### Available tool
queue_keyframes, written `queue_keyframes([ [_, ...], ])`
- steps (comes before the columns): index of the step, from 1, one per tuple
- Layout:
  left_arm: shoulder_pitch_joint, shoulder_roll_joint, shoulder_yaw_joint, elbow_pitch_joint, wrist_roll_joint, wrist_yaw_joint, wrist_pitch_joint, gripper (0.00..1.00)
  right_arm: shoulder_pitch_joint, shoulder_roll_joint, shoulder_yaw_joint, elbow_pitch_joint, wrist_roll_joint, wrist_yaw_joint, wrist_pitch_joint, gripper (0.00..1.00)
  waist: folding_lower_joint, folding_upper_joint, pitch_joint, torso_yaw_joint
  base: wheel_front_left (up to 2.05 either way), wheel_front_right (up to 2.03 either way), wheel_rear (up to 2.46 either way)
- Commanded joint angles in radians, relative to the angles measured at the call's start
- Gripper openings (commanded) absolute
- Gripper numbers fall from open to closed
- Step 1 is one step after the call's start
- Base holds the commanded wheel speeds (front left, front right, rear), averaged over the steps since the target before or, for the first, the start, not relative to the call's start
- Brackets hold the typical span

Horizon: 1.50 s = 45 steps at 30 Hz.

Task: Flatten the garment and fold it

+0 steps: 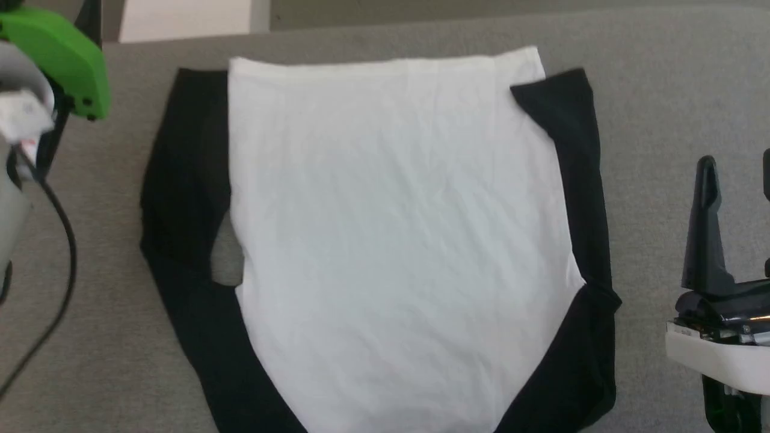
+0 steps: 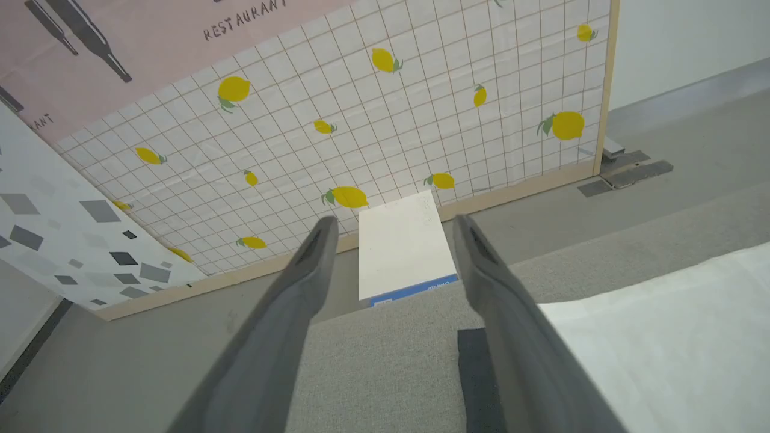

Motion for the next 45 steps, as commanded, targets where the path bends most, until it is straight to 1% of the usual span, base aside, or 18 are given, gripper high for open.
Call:
queue_keyframes([
  [1, -0.054, -0.014, -0.022, 0.036, 0.012, -0.033, 0.053, 1.00, -0.022, 0.008, 0.004, -0.011, -0.014, -0.002, -0.005, 1.00, -0.0001, -0.0001, 0.159, -0.088, 0.00, 0.00, 0.00],
  [6, -0.202, -0.040, -0.042, 0.179, -0.030, -0.118, 0.262, 1.00, -0.056, 0.006, 0.040, -0.030, -0.051, -0.002, -0.006, 1.00, -0.0001, -0.0001, 0.243, -0.128, 0.00, 0.00, 0.00],
  [9, -0.262, -0.037, -0.060, 0.254, -0.073, -0.179, 0.443, 1.00, -0.070, 0.004, 0.047, -0.040, -0.067, -0.002, -0.006, 1.00, -0.0001, -0.0001, 0.282, -0.149, 0.00, 0.00, 0.00],
  [12, -0.319, -0.018, -0.062, 0.289, -0.077, -0.193, 0.517, 1.00, -0.076, 0.000, 0.051, -0.043, -0.076, -0.002, -0.006, 1.00, -0.0001, -0.0001, 0.315, -0.164, 0.00, 0.00, 0.00],
  [18, -0.367, -0.015, -0.077, 0.346, -0.129, -0.221, 0.710, 1.00, -0.100, -0.006, 0.055, -0.036, -0.082, -0.002, -0.006, 1.00, -0.0001, -0.0001, 0.352, -0.171, 0.00, 0.00, 0.00],
  [20, -0.369, -0.011, -0.100, 0.351, -0.125, -0.228, 0.764, 1.00, -0.106, -0.007, 0.061, -0.030, -0.085, -0.002, -0.006, 1.00, -0.0001, -0.0001, 0.357, -0.171, 0.00, 0.00, 0.00],
  [22, -0.364, -0.003, -0.120, 0.355, -0.123, -0.234, 0.808, 1.00, -0.110, -0.009, 0.068, -0.025, -0.086, -0.002, -0.006, 1.00, -0.0001, -0.0001, 0.361, -0.172, 0.00, 0.00, 0.00],
  [25, -0.353, 0.001, -0.131, 0.354, -0.136, -0.240, 0.841, 1.00, -0.115, -0.010, 0.069, -0.019, -0.086, -0.002, -0.006, 1.00, -0.0001, -0.0001, 0.362, -0.171, 0.00, 0.00, 0.00],
  [26, -0.349, 0.002, -0.128, 0.350, -0.144, -0.242, 0.833, 0.15, -0.115, -0.010, 0.068, -0.016, -0.086, -0.002, -0.006, 1.00, -0.0001, -0.0001, 0.360, -0.170, 0.00, 0.00, 0.00],
  [27, -0.342, 0.001, -0.128, 0.351, -0.152, -0.243, 0.836, 0.00, -0.114, -0.009, 0.065, -0.014, -0.086, -0.002, -0.006, 1.00, -0.0001, -0.0001, 0.356, -0.168, 0.00, 0.00, 0.00],
  [33, -0.323, 0.011, -0.123, 0.334, -0.159, -0.249, 0.751, 0.00, -0.106, -0.006, 0.042, -0.001, -0.088, -0.002, -0.006, 1.00, -0.0001, -0.0001, 0.299, -0.140, 0.00, 0.00, 0.00],
  [37, -0.306, 0.011, -0.123, 0.319, -0.162, -0.252, 0.677, 0.00, -0.086, -0.006, 0.025, 0.020, -0.090, -0.002, -0.006, 1.00, -0.0001, -0.0001, 0.223, -0.106, 0.00, 0.00, 0.00],
  [41, -0.262, 0.019, -0.152, 0.278, -0.158, -0.255, 0.592, 0.00, -0.044, -0.006, 0.008, 0.059, -0.091, -0.002, -0.006, 1.00, -0.0001, -0.0001, 0.119, -0.071, 0.00, 0.00, 0.00],
  [45, -0.215, 0.034, -0.220, 0.168, -0.161, -0.256, 0.541, 0.00, 0.002, -0.003, -0.015, 0.098, -0.090, -0.002, -0.006, 1.00, -0.0001, -0.0001, 0.020, -0.032, 0.00, 0.00, 0.00],
])
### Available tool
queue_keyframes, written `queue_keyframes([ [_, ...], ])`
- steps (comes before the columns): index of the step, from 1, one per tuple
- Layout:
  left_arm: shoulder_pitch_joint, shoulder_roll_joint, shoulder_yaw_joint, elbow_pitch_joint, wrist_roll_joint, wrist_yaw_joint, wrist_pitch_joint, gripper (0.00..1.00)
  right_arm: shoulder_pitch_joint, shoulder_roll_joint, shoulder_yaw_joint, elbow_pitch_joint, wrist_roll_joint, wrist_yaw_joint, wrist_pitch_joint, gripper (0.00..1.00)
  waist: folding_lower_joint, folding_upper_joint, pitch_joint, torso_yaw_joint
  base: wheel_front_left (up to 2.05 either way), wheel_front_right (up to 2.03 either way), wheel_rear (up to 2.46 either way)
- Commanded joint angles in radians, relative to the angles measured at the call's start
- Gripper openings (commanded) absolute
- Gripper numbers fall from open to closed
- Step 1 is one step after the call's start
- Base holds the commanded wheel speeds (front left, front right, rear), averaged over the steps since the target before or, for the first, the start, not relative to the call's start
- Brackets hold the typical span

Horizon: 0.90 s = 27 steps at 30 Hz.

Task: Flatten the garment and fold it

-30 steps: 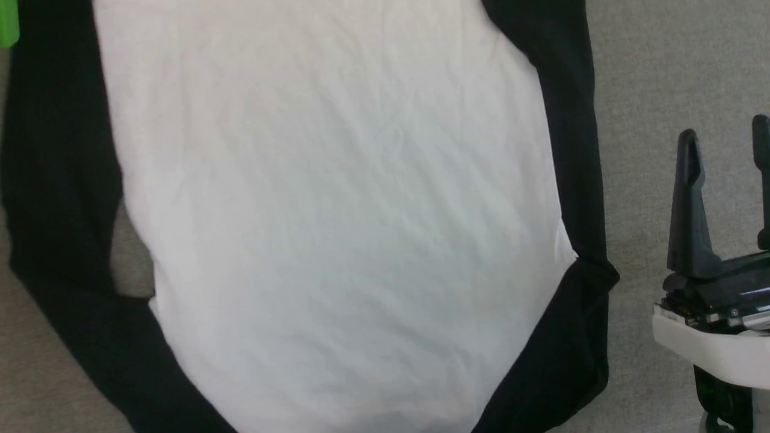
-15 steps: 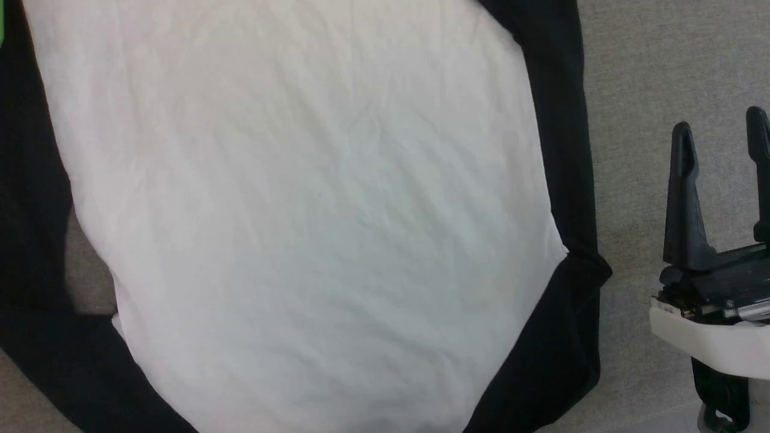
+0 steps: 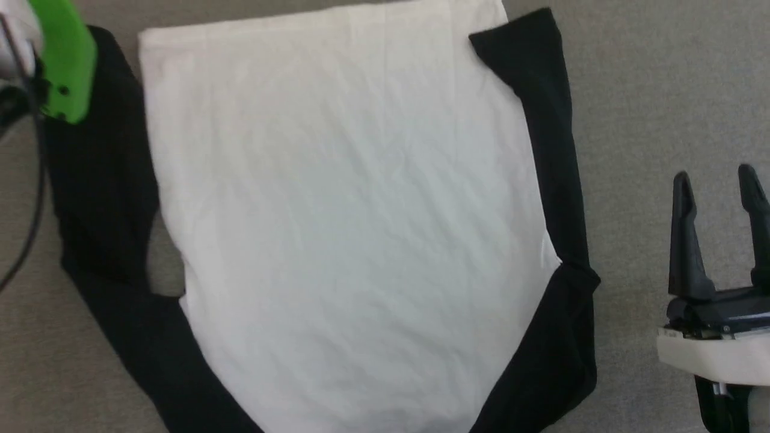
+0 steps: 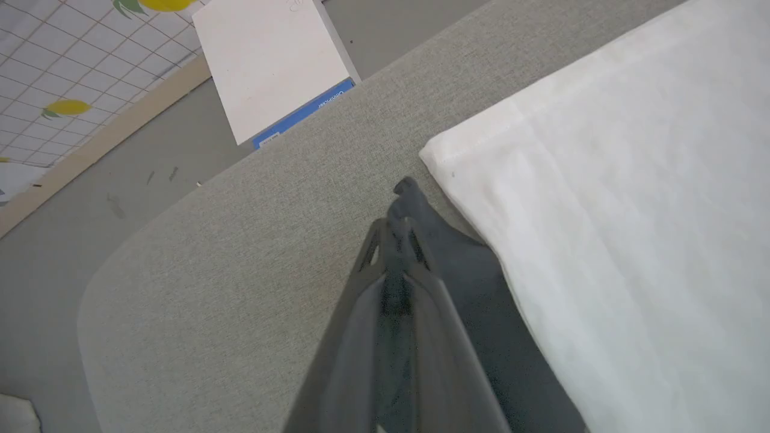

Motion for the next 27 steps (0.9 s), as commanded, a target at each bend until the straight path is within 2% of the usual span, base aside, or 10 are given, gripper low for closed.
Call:
queue_keyframes([
  [1, 0.021, 0.008, -0.013, -0.036, -0.009, -0.006, -0.019, 0.00, 0.022, 0.006, -0.010, 0.009, -0.002, -0.002, -0.005, 1.00, 0.0001, 0.0000, -0.153, 0.084, 0.00, 0.00, 0.00],
  [9, 0.082, 0.005, -0.103, -0.329, -0.030, -0.007, -0.103, 0.00, 0.107, 0.020, -0.022, 0.046, -0.009, -0.002, -0.005, 1.00, 0.0001, 0.0000, -0.286, 0.123, 0.00, 0.00, 0.00],
  [15, 0.144, -0.059, -0.136, -0.523, -0.038, -0.005, -0.166, 0.00, 0.134, 0.029, -0.034, 0.059, -0.009, -0.002, -0.005, 1.00, 0.0001, 0.0000, -0.329, 0.114, 0.00, 0.00, 0.00],
  [21, 0.225, -0.176, -0.196, -0.607, -0.009, 0.013, -0.250, 0.00, 0.135, 0.035, -0.058, 0.070, -0.014, -0.002, -0.005, 1.00, 0.0001, 0.0000, -0.324, 0.089, 0.00, 0.00, 0.00],
  [27, 0.341, -0.330, -0.305, -0.514, 0.028, 0.009, -0.342, 0.00, 0.109, 0.040, -0.085, 0.077, -0.023, -0.002, -0.005, 1.00, 0.0001, 0.0000, -0.282, 0.050, 0.00, 0.00, 0.00],
])
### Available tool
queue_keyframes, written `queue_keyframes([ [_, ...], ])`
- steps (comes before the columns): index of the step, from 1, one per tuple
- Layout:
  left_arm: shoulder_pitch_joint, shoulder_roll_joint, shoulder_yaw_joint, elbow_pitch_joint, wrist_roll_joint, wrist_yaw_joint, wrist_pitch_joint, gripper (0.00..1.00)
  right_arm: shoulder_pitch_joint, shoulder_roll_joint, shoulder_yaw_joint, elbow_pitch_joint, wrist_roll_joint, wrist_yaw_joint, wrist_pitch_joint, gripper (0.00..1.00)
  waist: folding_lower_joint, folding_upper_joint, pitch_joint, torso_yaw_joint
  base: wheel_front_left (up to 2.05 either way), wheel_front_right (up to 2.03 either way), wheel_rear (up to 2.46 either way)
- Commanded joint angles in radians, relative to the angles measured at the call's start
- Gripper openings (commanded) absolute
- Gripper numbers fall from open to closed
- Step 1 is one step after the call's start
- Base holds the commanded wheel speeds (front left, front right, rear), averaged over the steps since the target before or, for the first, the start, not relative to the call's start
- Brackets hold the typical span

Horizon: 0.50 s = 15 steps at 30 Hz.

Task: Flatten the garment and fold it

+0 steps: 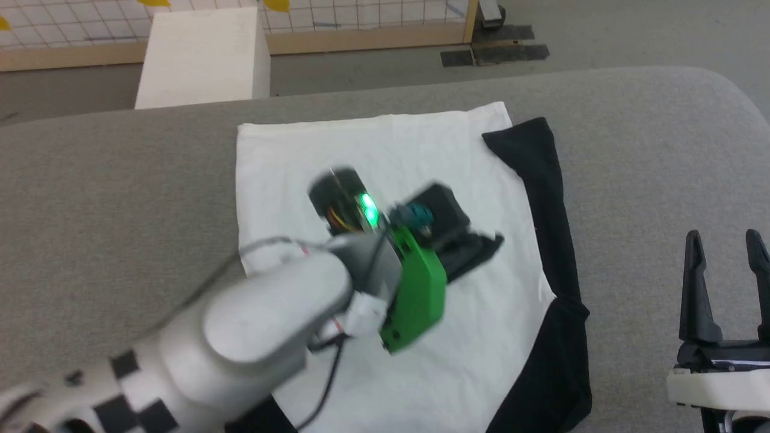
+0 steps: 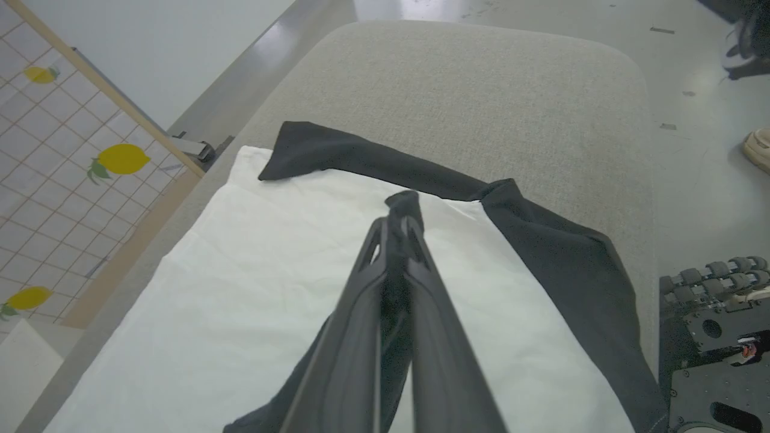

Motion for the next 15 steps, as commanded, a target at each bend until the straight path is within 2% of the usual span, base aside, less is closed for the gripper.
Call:
queue_keyframes([
  [1, 0.045, -0.030, -0.019, 0.033, 0.007, -0.002, -0.019, 0.00, -0.019, 0.007, -0.004, 0.004, -0.011, -0.002, -0.005, 1.00, 0.0001, 0.0000, 0.035, -0.031, 0.00, 0.00, 0.00],
  [8, 0.210, -0.178, -0.078, 0.241, 0.058, -0.016, -0.037, 0.00, -0.067, 0.011, -0.020, 0.018, -0.012, -0.002, -0.005, 1.00, 0.0001, 0.0000, 0.112, -0.068, 0.00, 0.00, 0.00],
  [12, 0.289, -0.217, -0.079, 0.246, 0.108, -0.017, 0.010, 0.00, -0.089, 0.013, -0.008, 0.033, -0.013, -0.002, -0.005, 1.00, 0.0001, 0.0000, 0.127, -0.079, 0.00, 0.00, 0.00],
  [14, 0.317, -0.238, -0.080, 0.268, 0.133, -0.017, -0.020, 0.02, -0.100, 0.013, -0.009, 0.047, -0.018, -0.002, -0.005, 1.00, 0.0001, 0.0000, 0.117, -0.074, 0.00, 0.00, 0.00],
  [15, 0.313, -0.241, -0.080, 0.284, 0.148, -0.017, -0.039, 0.72, -0.101, 0.012, -0.010, 0.050, -0.020, -0.002, -0.005, 1.00, 0.0001, 0.0000, 0.110, -0.072, 0.00, 0.00, 0.00],
])
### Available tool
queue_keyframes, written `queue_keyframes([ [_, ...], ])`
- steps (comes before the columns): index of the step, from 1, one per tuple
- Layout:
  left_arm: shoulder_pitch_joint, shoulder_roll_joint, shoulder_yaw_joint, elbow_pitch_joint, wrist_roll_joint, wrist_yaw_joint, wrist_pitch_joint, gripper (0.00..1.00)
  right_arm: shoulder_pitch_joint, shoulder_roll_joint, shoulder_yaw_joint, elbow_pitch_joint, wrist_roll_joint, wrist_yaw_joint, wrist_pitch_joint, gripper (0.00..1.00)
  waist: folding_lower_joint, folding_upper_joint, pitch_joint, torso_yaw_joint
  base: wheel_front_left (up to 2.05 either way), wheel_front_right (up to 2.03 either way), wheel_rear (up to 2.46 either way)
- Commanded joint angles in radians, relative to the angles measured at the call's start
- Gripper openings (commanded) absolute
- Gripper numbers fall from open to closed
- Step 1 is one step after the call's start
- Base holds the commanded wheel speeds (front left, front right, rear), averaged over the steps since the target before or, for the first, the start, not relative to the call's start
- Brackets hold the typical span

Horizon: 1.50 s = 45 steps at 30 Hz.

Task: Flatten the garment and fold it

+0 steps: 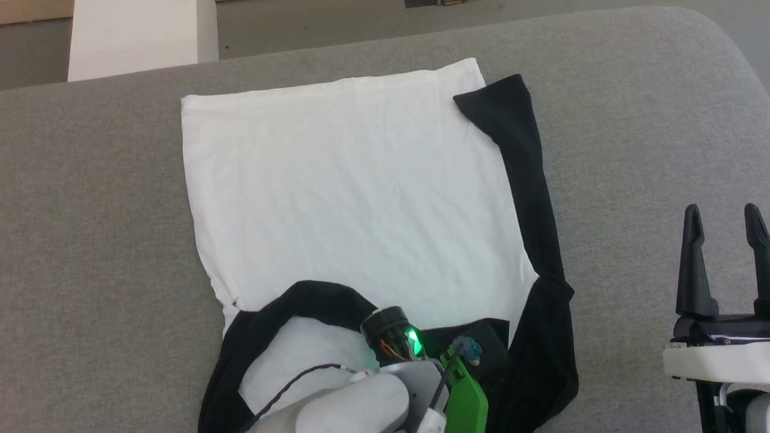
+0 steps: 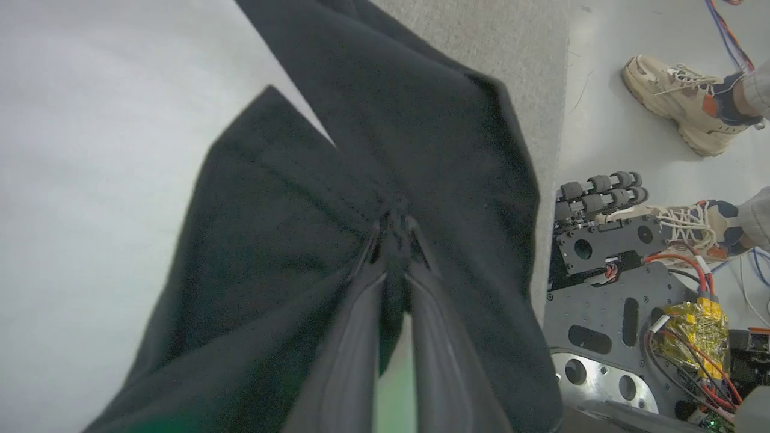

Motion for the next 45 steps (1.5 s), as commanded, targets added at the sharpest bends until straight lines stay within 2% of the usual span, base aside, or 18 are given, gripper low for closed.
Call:
queue_keyframes([
  [1, 0.006, -0.005, 0.000, 0.021, 0.027, -0.007, -0.030, 1.00, -0.014, -0.002, 0.000, 0.005, -0.011, -0.002, -0.005, 1.00, 0.0001, -0.0001, -0.018, 0.008, 0.00, 0.00, 0.00],
  [6, -0.025, -0.014, 0.029, 0.077, 0.017, -0.004, -0.227, 1.00, -0.008, -0.033, -0.007, 0.008, -0.009, -0.002, -0.005, 1.00, 0.0001, -0.0001, -0.077, 0.037, 0.00, 0.00, 0.00],
  [9, -0.038, -0.009, 0.093, 0.072, 0.027, 0.035, -0.359, 1.00, -0.018, -0.070, -0.009, 0.013, -0.012, -0.002, -0.005, 1.00, 0.0001, -0.0001, -0.110, 0.060, 0.00, 0.00, 0.00],
  [13, -0.056, 0.032, 0.190, 0.044, 0.065, 0.144, -0.489, 1.00, -0.056, -0.142, -0.002, 0.031, -0.013, -0.002, -0.005, 1.00, 0.0001, -0.0001, -0.137, 0.094, 0.00, 0.00, 0.00],
  [20, -0.020, 0.140, 0.431, -0.116, 0.160, 0.360, -0.521, 1.00, -0.202, -0.294, 0.055, 0.139, 0.035, -0.002, 0.024, 1.00, 0.0001, -0.0001, -0.120, 0.151, 0.00, 0.00, 0.00],
  [22, 0.018, 0.166, 0.511, -0.169, 0.190, 0.407, -0.522, 1.00, -0.262, -0.339, 0.081, 0.166, 0.072, -0.002, 0.079, 1.00, 0.0001, -0.0001, -0.103, 0.166, 0.00, 0.00, 0.00],
  [25, 0.085, 0.196, 0.634, -0.239, 0.234, 0.466, -0.522, 1.00, -0.356, -0.418, 0.141, 0.208, 0.153, -0.002, 0.224, 1.00, 0.0001, -0.0001, -0.071, 0.193, 0.00, 0.00, 0.00],
  [29, 0.182, 0.211, 0.782, -0.297, 0.272, 0.515, -0.522, 1.00, -0.486, -0.521, 0.241, 0.258, 0.265, -0.002, 0.450, 1.00, 0.0001, -0.0001, -0.020, 0.226, 0.00, 0.00, 0.00],
  [33, 0.266, 0.189, 0.899, -0.346, 0.309, 0.526, -0.522, 1.00, -0.623, -0.616, 0.367, 0.307, 0.344, -0.002, 0.663, 1.00, 0.0001, -0.0001, 0.043, 0.262, 0.00, 0.00, 0.00],
  [36, 0.308, 0.159, 0.959, -0.364, 0.335, 0.508, -0.522, 1.00, -0.720, -0.655, 0.452, 0.349, 0.405, -0.002, 0.823, 1.00, 0.0001, -0.0001, 0.088, 0.287, 0.00, 0.00, 0.00],
  [40, 0.339, 0.102, 1.018, -0.395, 0.371, 0.453, -0.522, 1.00, -0.851, -0.682, 0.537, 0.411, 0.467, -0.002, 1.026, 1.00, 0.0001, -0.0001, 0.162, 0.323, 0.00, 0.00, 0.00],
  [45, 0.354, 0.033, 1.093, -0.416, 0.422, 0.379, -0.522, 1.00, -0.990, -0.663, 0.559, 0.525, 0.439, -0.002, 1.130, 1.00, 0.0001, -0.0001, 0.252, 0.358, 0.00, 0.00, 0.00],
])
